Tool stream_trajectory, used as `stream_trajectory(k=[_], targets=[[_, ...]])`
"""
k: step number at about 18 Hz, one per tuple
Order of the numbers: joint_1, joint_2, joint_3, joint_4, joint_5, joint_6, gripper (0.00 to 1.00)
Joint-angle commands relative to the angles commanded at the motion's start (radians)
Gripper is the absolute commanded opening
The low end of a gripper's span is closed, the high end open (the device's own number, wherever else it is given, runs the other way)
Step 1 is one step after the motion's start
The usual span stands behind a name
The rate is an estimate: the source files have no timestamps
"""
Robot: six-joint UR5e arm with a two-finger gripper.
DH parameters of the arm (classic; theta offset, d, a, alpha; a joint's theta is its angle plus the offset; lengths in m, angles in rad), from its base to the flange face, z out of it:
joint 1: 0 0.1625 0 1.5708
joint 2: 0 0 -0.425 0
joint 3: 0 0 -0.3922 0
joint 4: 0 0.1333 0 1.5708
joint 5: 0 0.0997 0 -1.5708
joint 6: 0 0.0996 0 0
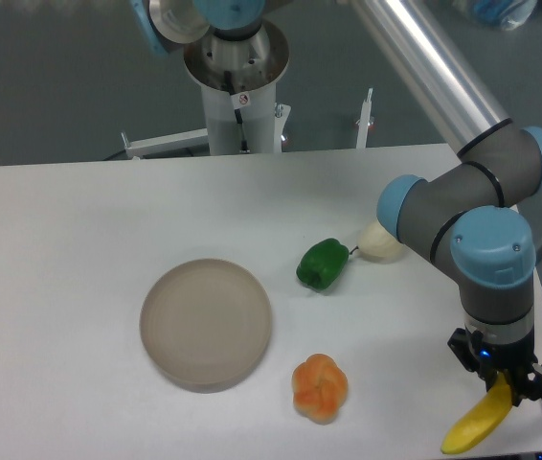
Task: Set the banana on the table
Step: 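Lift the held yellow banana up with the gripper, then carry the banana toward the green pepper and lower it to the table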
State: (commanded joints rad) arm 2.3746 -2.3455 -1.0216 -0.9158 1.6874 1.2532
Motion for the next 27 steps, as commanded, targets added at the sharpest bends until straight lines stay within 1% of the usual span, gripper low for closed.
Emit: stream_trajectory(k=[4,9,11,12,16,18,19,20,21,23,24,25,27], targets=[[0.0,0.009,-0.003,0.0,0.0,0.0,0.26],[0.003,0.029,-0.024,-0.011,0.003,0.008,0.26],[0.035,0.096,-0.118,-0.011,-0.012,0.02,0.26],[0.057,0.122,-0.147,-0.011,-0.041,0.052,0.26],[0.098,0.173,-0.215,-0.018,-0.061,0.144,0.25],[0.132,0.195,-0.239,-0.079,-0.113,0.202,0.25],[0.155,0.216,-0.259,-0.107,-0.151,0.245,0.25],[0.181,0.238,-0.305,-0.11,-0.164,0.282,0.25],[0.199,0.251,-0.339,-0.11,-0.166,0.291,0.25],[0.204,0.265,-0.399,-0.101,-0.167,0.293,0.25],[0.204,0.267,-0.417,-0.095,-0.167,0.279,0.25],[0.198,0.264,-0.425,-0.095,-0.167,0.264,0.25],[0.187,0.255,-0.426,-0.095,-0.167,0.165,0.25]])
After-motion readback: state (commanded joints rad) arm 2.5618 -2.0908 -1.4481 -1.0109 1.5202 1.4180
